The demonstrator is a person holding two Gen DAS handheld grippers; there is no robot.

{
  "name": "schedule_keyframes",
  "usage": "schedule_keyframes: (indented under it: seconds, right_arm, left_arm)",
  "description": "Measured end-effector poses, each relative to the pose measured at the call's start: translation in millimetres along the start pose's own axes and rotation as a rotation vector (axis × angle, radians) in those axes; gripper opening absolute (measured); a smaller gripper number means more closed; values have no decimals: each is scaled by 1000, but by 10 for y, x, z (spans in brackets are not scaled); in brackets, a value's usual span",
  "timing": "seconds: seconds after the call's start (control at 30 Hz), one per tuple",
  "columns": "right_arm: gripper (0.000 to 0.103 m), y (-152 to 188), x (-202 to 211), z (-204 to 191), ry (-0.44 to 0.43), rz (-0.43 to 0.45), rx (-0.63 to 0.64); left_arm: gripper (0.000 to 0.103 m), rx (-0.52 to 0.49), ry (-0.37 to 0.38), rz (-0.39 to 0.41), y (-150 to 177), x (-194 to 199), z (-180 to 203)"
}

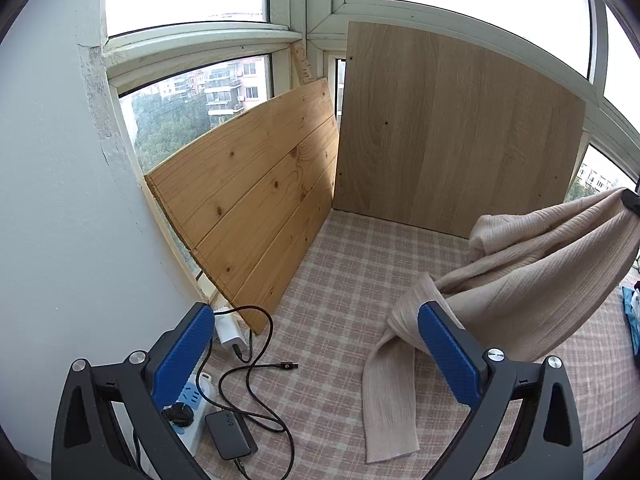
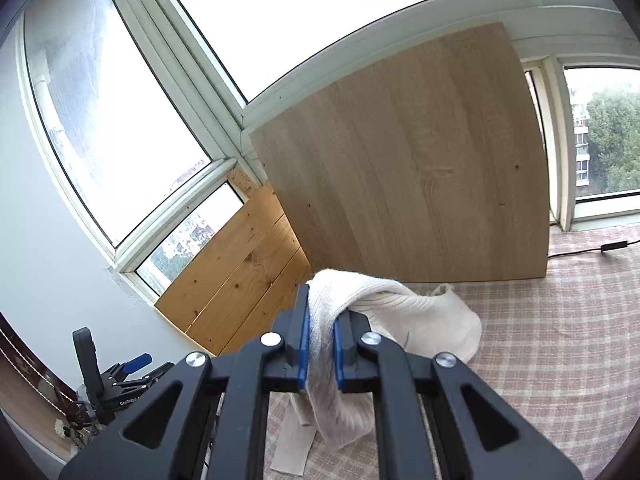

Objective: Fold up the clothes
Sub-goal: 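Grasp the beige cardigan with the right gripper and lift it, then carry the cardigan onto the open mat and open the right gripper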

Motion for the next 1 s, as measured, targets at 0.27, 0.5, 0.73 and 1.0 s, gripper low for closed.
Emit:
schedule_keyframes:
  seconds: [0.27,0.5,0.73,1.0]
  right_arm:
    - [9,-120,913,-217,229,2,150]
    - [14,905,-1209,-56,129,-566,33]
    - [27,1043,-906,296,134,-578,-18]
    - [53,1513,57,870,393,-565,57]
  left_arm:
    - [102,-104,130,17,-28,152,408]
    - [102,-129,146,-70,251,-31,416]
    - [102,-255,201,-131,453,-322,716]
    - [102,-504,411,-194,671,-942,1493]
Point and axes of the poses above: each gripper's, at about its wrist camera, not at the fingertips, and x roughly against the way its jaws point, z to its right, y to its underside, the point moved 1 cm from there along -x, roughly the way its jaws point
